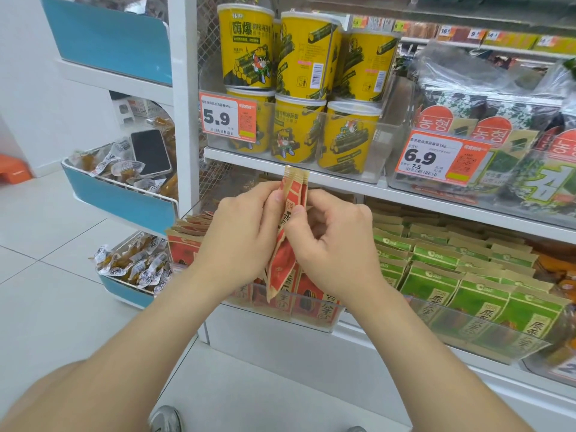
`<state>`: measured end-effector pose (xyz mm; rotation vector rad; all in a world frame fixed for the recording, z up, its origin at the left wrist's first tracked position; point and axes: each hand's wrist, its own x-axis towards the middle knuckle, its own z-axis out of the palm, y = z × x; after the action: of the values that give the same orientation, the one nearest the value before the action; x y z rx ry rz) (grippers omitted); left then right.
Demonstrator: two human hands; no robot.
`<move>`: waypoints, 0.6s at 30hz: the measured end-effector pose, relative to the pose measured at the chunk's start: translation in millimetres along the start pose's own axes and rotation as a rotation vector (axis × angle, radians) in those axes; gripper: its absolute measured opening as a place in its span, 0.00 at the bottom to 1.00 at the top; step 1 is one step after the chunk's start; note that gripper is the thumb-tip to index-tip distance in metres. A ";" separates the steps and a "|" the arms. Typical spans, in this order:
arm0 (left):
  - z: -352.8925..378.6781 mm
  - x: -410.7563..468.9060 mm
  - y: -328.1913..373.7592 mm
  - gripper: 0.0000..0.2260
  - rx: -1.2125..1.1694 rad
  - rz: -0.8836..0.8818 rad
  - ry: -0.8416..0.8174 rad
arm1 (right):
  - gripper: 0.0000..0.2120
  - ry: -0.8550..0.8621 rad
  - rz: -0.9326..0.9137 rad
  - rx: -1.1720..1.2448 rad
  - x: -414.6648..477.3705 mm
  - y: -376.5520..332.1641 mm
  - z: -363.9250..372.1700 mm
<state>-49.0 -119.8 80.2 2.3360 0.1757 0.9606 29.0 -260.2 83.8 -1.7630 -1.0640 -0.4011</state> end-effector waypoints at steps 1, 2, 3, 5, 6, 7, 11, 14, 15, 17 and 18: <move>0.1 0.3 -0.2 0.15 -0.016 0.000 0.000 | 0.10 0.014 -0.005 -0.005 0.4 0.5 0.2; 0.5 0.7 -1.0 0.16 -0.033 -0.004 -0.004 | 0.10 0.023 -0.008 -0.010 0.7 0.9 0.1; 1.2 0.8 -1.7 0.16 -0.047 -0.010 -0.009 | 0.10 0.027 -0.011 -0.016 0.9 2.0 0.3; 2.1 0.3 -2.6 0.15 -0.060 -0.023 -0.018 | 0.12 0.026 -0.012 -0.022 0.7 3.3 1.3; 2.4 -0.3 -2.7 0.14 -0.059 -0.027 -0.017 | 0.12 0.022 -0.007 -0.018 0.5 4.0 1.7; 2.2 -0.6 -2.0 0.14 -0.070 -0.031 -0.012 | 0.13 0.016 0.000 -0.008 0.3 4.5 1.5; -1.8 -2.1 4.7 0.15 -0.384 -0.146 -0.020 | 0.15 -0.022 -0.010 0.034 1.2 5.8 -5.6; -4.4 -3.0 7.2 0.09 -0.347 -0.077 -0.055 | 0.17 -0.063 -0.033 0.018 3.2 5.4 -7.5; -4.3 -3.6 7.9 0.10 -0.332 -0.061 -0.078 | 0.18 -0.067 -0.019 0.014 3.9 6.6 -6.6; -4.6 -4.2 8.8 0.13 -0.343 -0.054 -0.126 | 0.20 -0.062 0.028 0.034 5.0 10.5 -5.1; -4.7 -4.8 9.5 0.13 -0.351 -0.053 -0.152 | 0.20 -0.046 0.049 0.062 5.4 11.4 -5.4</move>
<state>-56.6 -126.8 85.4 2.0573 0.0056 0.7192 42.3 -263.7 83.2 -1.7464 -1.0522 -0.2956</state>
